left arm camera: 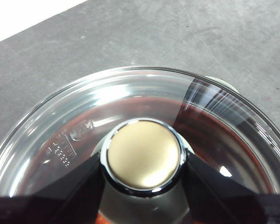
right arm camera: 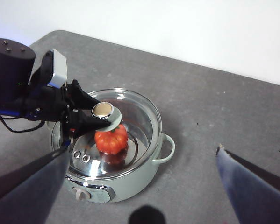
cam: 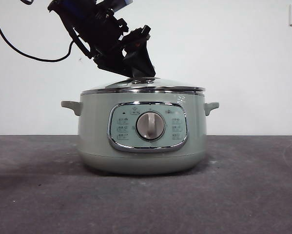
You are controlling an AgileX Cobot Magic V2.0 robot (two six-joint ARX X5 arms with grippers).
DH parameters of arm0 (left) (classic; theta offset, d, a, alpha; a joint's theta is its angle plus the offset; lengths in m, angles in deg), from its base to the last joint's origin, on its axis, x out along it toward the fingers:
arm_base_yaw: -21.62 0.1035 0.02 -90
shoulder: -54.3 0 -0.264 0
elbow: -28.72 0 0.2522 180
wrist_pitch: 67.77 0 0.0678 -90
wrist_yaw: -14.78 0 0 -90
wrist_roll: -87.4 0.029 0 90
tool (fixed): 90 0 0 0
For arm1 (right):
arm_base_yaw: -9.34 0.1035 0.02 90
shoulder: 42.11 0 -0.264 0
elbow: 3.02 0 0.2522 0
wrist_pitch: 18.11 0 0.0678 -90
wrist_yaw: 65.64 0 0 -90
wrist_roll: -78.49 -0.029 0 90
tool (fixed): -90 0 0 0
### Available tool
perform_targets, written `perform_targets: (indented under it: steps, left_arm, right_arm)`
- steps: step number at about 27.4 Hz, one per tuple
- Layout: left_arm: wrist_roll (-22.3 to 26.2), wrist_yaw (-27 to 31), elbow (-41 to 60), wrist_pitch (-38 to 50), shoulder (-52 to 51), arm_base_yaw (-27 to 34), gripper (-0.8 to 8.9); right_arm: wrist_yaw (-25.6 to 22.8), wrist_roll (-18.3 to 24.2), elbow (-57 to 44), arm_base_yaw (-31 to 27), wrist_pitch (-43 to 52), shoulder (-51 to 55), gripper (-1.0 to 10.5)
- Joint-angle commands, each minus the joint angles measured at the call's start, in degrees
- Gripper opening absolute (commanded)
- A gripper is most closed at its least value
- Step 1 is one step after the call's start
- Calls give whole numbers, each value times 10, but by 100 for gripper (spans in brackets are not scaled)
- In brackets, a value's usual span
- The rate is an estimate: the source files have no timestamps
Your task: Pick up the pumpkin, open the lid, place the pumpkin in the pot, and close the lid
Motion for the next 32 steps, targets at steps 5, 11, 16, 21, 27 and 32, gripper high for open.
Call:
perform_targets:
  steps: [5, 11, 16, 21, 27, 32]
  left_arm:
    - [5, 6, -3, -19, -4, 1, -9]
    - [5, 6, -13, -30, -4, 2, -9]
    - [5, 6, -13, -31, -4, 2, -9]
    - [5, 6, -13, -36, -4, 2, 6]
    - [2, 6, -13, -35, -5, 2, 592]
    - [2, 6, -14, -42, -22, 2, 637]
  right_arm:
    - [-2, 3, 0, 1, -2, -8, 692]
    - [-2, 3, 0, 1, -3, -12, 692]
    - [-2, 3, 0, 1, -4, -13, 692]
    - [-2, 3, 0, 1, -6, -14, 692]
    - [6, 3, 0, 1, -17, -14, 692]
    - [7, 3, 0, 1, -40, -14, 692]
